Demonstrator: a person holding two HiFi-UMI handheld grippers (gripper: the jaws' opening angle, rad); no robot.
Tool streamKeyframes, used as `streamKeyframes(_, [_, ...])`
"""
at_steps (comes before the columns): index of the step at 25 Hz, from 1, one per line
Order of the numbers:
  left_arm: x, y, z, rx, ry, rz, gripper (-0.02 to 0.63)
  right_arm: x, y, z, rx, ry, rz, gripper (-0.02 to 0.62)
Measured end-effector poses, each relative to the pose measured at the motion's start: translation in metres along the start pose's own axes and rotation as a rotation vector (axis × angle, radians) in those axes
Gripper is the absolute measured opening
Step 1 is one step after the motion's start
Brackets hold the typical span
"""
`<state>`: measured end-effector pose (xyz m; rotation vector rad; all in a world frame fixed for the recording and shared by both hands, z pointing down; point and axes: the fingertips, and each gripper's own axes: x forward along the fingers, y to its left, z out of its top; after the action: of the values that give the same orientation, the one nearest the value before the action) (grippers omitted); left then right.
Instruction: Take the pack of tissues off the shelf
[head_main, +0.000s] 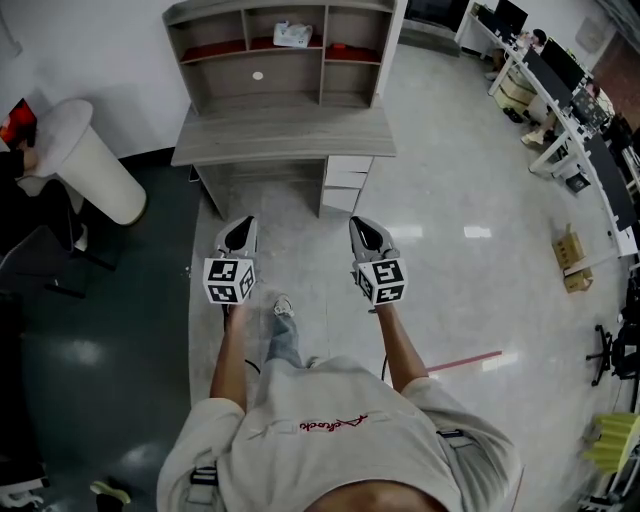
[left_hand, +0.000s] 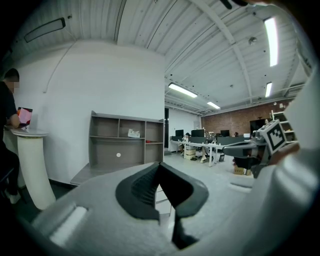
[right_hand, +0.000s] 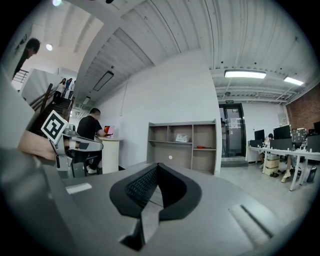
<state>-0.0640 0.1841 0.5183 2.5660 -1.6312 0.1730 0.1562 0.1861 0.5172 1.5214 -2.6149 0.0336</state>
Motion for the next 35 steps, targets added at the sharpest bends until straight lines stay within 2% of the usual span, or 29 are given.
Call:
streamKeyframes(8, [0.071, 0.041, 0.012, 0.001, -0.014, -0.039, -0.002, 0.069, -0.029, 0.008, -0.012, 0.005, -0.035, 0.006])
streamKeyframes(20, [0.182, 0.128, 0.048, 0.002, -0.014, -0.101, -0.002, 0.203, -0.062, 0.045, -0.020, 0.004, -0.077, 0.006])
streamKeyframes(28, [0.241, 0.181, 0.058, 0.010, -0.014, -0.139, -0.002, 0.278, -0.073, 0.058, -0.028, -0.001, -0.102, 0.006])
streamKeyframes(35, [0.279, 0.211, 0.058, 0.012, -0.010, -0.172, -0.002, 0.321, -0.082, 0.056, -0.024, 0.001, -0.128, 0.006])
